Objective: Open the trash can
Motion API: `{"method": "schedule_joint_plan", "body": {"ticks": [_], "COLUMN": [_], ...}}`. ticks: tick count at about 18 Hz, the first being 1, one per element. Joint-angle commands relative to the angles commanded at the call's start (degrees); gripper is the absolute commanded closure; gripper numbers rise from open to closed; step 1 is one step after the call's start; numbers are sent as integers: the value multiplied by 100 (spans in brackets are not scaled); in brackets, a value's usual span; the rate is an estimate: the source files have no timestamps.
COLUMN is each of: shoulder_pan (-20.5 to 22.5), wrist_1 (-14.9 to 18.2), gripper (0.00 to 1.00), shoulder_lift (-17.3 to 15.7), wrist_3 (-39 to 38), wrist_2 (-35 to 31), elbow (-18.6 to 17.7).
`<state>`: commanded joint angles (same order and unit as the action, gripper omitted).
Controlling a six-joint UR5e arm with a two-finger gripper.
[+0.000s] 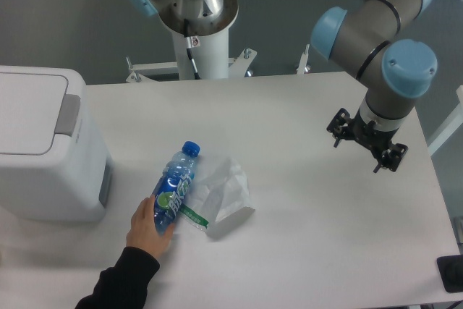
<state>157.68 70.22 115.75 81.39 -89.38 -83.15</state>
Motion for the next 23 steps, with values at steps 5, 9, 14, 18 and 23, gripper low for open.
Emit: {"method": "schedule_joint_plan", "body": {"ticks": [5, 9, 14, 18, 23], "shoulder_pan": [-18, -9, -105, -491, -1150], "wrist_1": [9, -114, -316, -369, -308], "gripper": [0, 0, 0, 0, 0], "shoulder_lift": [-9, -70, -614, -729, -1098], "wrist_3": [0, 0, -499, -1765, -2168], "wrist_2": [0, 44, 26, 52, 52], "elbow": [-9, -113, -658, -633, -730]}}
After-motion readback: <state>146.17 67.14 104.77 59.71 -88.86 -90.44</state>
